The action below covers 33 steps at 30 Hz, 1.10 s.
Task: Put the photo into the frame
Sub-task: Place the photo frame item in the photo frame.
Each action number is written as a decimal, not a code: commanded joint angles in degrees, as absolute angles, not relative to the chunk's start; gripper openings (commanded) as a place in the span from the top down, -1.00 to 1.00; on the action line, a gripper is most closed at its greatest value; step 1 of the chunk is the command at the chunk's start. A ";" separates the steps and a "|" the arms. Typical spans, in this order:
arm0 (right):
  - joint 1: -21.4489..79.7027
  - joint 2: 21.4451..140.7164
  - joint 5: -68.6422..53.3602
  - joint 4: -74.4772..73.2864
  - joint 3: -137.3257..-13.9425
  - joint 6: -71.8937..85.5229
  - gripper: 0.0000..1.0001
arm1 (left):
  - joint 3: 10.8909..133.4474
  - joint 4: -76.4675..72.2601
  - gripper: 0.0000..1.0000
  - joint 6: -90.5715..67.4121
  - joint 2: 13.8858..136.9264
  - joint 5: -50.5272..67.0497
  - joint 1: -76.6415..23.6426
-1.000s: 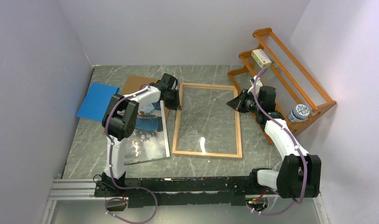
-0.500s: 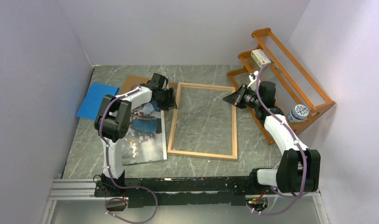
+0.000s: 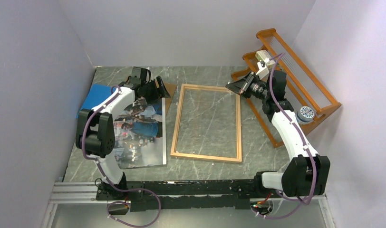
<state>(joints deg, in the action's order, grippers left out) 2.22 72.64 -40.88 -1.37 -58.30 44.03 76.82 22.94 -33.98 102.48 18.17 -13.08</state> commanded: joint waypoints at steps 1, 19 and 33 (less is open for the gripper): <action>4.28 71.46 -42.56 3.07 -62.74 53.31 1.00 | 77.47 25.21 -0.62 -35.57 99.01 12.27 -13.17; 11.68 77.20 -37.17 8.91 -64.85 61.02 1.00 | 74.82 28.79 -0.76 -36.85 94.39 3.75 -11.03; 7.96 81.62 -24.70 4.63 -52.79 56.90 1.00 | 72.65 22.91 -0.75 -36.08 101.42 20.55 -11.07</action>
